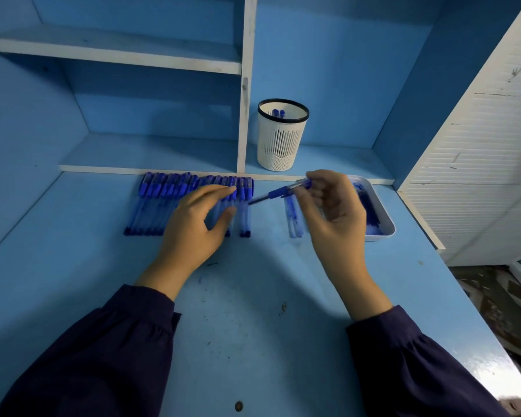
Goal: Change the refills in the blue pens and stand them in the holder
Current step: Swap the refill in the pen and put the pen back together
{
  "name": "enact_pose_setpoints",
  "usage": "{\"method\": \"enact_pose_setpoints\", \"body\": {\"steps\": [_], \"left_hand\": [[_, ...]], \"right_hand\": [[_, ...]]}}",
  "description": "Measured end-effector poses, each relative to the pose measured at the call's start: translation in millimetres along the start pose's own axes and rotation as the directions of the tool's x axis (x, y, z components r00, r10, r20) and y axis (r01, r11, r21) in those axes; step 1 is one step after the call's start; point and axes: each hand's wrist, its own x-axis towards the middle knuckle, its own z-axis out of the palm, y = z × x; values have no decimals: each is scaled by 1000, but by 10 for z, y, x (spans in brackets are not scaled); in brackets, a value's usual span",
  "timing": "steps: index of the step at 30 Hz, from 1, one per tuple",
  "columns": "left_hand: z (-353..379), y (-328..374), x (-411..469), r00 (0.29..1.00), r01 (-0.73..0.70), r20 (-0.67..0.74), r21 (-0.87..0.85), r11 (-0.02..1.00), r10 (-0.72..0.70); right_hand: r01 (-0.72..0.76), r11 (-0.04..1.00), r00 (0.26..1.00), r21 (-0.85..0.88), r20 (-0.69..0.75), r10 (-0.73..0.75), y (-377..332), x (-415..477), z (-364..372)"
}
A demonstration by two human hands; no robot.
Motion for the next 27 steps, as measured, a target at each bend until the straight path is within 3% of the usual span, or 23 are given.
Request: {"method": "enact_pose_setpoints", "body": {"steps": [6, 9, 14, 19, 23, 27], "left_hand": [[43, 12, 239, 950, 136, 223, 325, 936, -216], [71, -35, 316, 915, 155, 288, 397, 905, -283], [75, -51, 329, 880, 159, 338, 451, 878, -333], [62, -28, 299, 905, 156, 307, 406, 901, -295], [59, -32, 300, 910, 149, 305, 389, 909, -280], [45, -19, 307, 914, 123, 309, 404, 906, -262]], "right_hand": [[197, 965, 954, -176, -193, -230, -185, 287, -119], [315, 909, 890, -274, -248, -383, -255, 509, -129], [393, 836, 826, -382, -254, -504, -246, 1037, -80], [317, 828, 890, -462, -157, -428, -16, 1504, 108], [248, 808, 960, -534, 26, -278, 291, 1639, 241], [248, 749, 968, -614, 137, -208, 526, 1588, 297]]}}
